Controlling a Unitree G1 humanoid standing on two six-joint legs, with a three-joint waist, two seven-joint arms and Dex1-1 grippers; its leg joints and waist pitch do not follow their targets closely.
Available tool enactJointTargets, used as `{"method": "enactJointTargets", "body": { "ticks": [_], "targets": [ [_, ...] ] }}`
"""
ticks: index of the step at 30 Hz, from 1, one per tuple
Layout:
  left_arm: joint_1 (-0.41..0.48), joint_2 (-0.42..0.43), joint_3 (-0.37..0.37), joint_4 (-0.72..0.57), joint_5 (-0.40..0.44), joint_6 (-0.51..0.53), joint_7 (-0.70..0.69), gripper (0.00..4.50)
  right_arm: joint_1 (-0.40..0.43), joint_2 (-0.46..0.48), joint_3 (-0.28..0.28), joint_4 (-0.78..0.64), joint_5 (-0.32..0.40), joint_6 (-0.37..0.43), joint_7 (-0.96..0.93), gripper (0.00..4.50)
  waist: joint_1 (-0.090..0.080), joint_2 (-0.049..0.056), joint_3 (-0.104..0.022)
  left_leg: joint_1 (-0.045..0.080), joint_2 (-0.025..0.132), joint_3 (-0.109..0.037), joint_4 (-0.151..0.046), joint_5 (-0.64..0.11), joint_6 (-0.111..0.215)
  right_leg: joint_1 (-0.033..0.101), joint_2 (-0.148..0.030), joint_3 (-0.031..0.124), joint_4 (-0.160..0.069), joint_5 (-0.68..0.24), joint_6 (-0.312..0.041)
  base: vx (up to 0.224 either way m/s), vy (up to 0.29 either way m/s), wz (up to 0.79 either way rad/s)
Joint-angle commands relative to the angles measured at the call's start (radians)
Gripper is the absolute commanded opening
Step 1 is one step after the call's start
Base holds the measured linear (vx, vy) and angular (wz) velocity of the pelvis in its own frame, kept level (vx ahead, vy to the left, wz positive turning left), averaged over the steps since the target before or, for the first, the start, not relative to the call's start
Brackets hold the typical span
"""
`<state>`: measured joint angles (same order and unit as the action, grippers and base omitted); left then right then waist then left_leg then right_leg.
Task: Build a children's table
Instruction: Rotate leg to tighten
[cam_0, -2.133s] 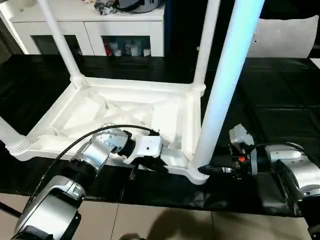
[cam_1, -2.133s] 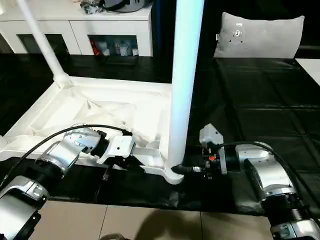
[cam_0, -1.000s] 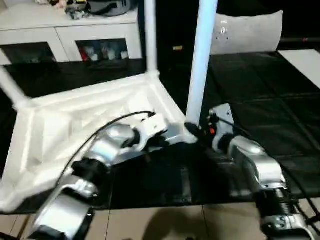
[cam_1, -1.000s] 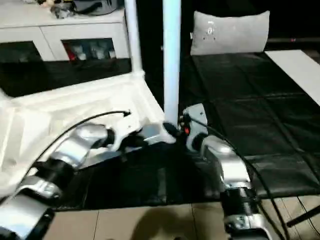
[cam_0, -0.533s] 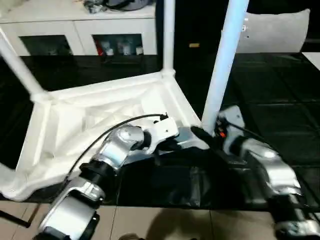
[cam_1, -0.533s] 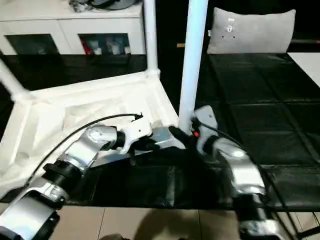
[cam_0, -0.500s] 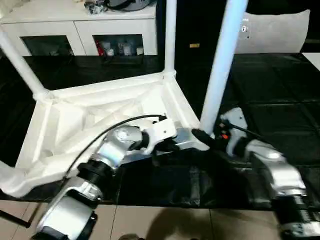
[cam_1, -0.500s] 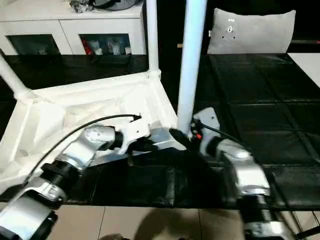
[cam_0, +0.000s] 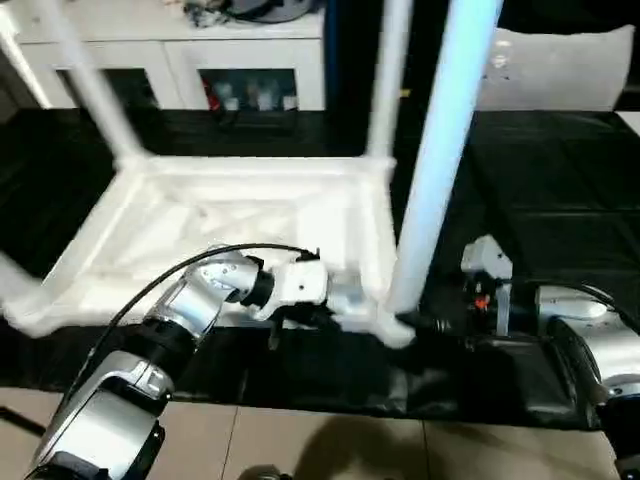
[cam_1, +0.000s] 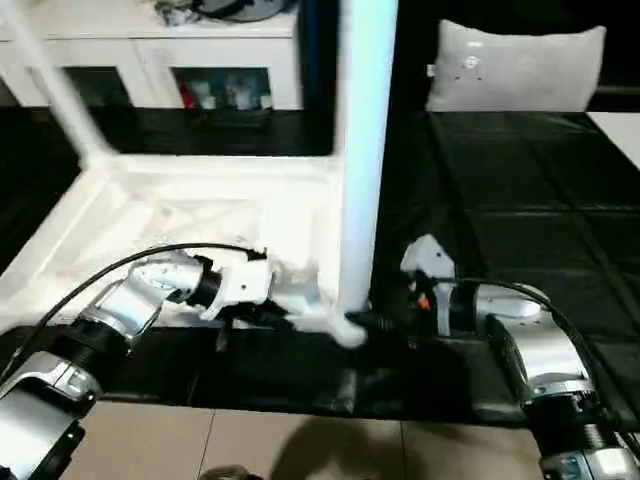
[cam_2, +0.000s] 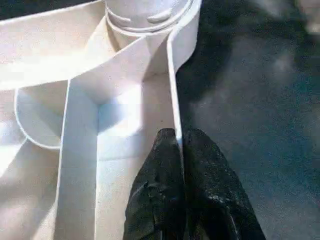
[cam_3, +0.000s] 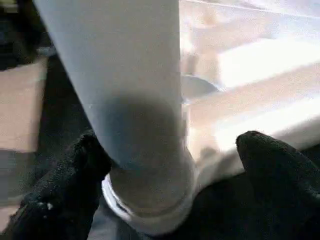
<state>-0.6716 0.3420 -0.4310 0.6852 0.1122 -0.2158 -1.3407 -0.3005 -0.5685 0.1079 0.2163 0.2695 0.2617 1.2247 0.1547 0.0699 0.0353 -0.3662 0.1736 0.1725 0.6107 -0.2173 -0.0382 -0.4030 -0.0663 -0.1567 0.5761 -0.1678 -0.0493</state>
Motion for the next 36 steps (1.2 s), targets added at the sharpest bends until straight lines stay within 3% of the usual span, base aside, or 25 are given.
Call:
{"method": "enactJointTargets", "body": {
  "ticks": [1,6,20,24,27,28,31,32,34,36],
  "targets": [
    [0.003,0.005,-0.053,-0.017,0.011,-0.048,-0.074,0.0,0.007,-0.022,0.01,-0.037,0.04,0.024,0.074,3.92,-0.002,-0.023,-0.071,0.005,0.075,-0.025,-0.057,-0.033,0.151,0.065,-0.106,0.073,-0.066,-0.24,-0.063,0.0,0.0,0.0],
    [0.009,0.015,-0.068,-0.023,0.01,-0.07,-0.107,0.0,0.01,-0.026,0.024,-0.04,0.057,0.031,0.103,3.56,0.01,-0.025,-0.068,0.006,0.071,-0.023,-0.06,-0.057,0.123,0.064,-0.108,0.071,-0.076,-0.316,-0.042,0.0,0.0,0.0],
    [0.029,0.023,-0.071,-0.04,-0.005,-0.078,-0.144,0.0,0.044,-0.011,0.053,-0.086,0.112,0.096,0.159,2.4,0.013,-0.024,-0.069,0.005,0.07,-0.024,-0.06,-0.049,0.111,0.064,-0.106,0.07,-0.077,-0.314,-0.025,0.0,0.0,0.0],
    [0.042,0.003,-0.045,-0.061,-0.042,-0.007,-0.134,0.0,0.054,0.027,0.026,-0.111,0.145,0.127,0.101,2.16,0.01,-0.022,-0.068,0.004,0.071,-0.025,-0.061,-0.049,0.105,0.065,-0.107,0.07,-0.078,-0.315,-0.026,0.0,0.0,0.0],
    [0.04,-0.013,-0.025,-0.07,-0.031,0.08,-0.065,0.0,0.057,0.067,0.015,-0.122,0.107,0.133,-0.019,2.14,0.004,-0.019,-0.064,0.006,0.067,-0.023,-0.064,-0.067,0.097,0.063,-0.104,0.066,-0.085,-0.355,-0.018,0.0,0.0,0.0],
    [0.038,-0.016,-0.021,-0.071,-0.028,0.103,-0.048,0.0,0.055,0.079,0.013,-0.121,0.092,0.134,-0.056,2.13,-0.006,-0.021,-0.058,0.011,0.06,-0.022,-0.066,-0.1,0.074,0.061,-0.104,0.062,-0.099,-0.427,-0.001,0.0,0.0,0.0],
    [0.036,-0.042,0.001,-0.075,-0.045,0.166,-0.004,0.0,0.037,0.132,-0.002,-0.098,0.046,0.142,-0.19,2.09,-0.024,-0.023,-0.053,0.012,0.05,-0.021,-0.068,-0.132,0.057,0.065,-0.101,0.055,-0.111,-0.495,0.03,0.0,0.0,0.0],
    [0.036,-0.052,0.008,-0.079,-0.049,0.198,0.015,0.0,0.03,0.153,-0.011,-0.091,0.04,0.157,-0.235,2.09,-0.033,-0.022,-0.05,0.02,0.05,-0.021,-0.068,-0.153,0.051,0.059,-0.099,0.051,-0.119,-0.526,0.043,0.0,0.0,0.0],
    [0.039,-0.087,0.02,-0.092,-0.038,0.277,0.091,0.0,-0.002,0.228,-0.037,-0.068,-0.006,0.206,-0.41,2.06,-0.064,-0.019,-0.044,0.025,0.049,-0.028,-0.07,-0.2,0.03,0.06,-0.097,0.038,-0.131,-0.568,0.05,0.0,0.0,0.0],
    [0.033,-0.127,0.03,-0.084,-0.015,0.325,0.181,0.0,-0.041,0.303,-0.07,-0.024,-0.046,0.221,-0.579,2.04,-0.091,-0.014,-0.046,0.027,0.054,-0.035,-0.071,-0.231,0.022,0.067,-0.101,0.028,-0.136,-0.564,0.05,0.0,0.0,0.0]
  ]
}}
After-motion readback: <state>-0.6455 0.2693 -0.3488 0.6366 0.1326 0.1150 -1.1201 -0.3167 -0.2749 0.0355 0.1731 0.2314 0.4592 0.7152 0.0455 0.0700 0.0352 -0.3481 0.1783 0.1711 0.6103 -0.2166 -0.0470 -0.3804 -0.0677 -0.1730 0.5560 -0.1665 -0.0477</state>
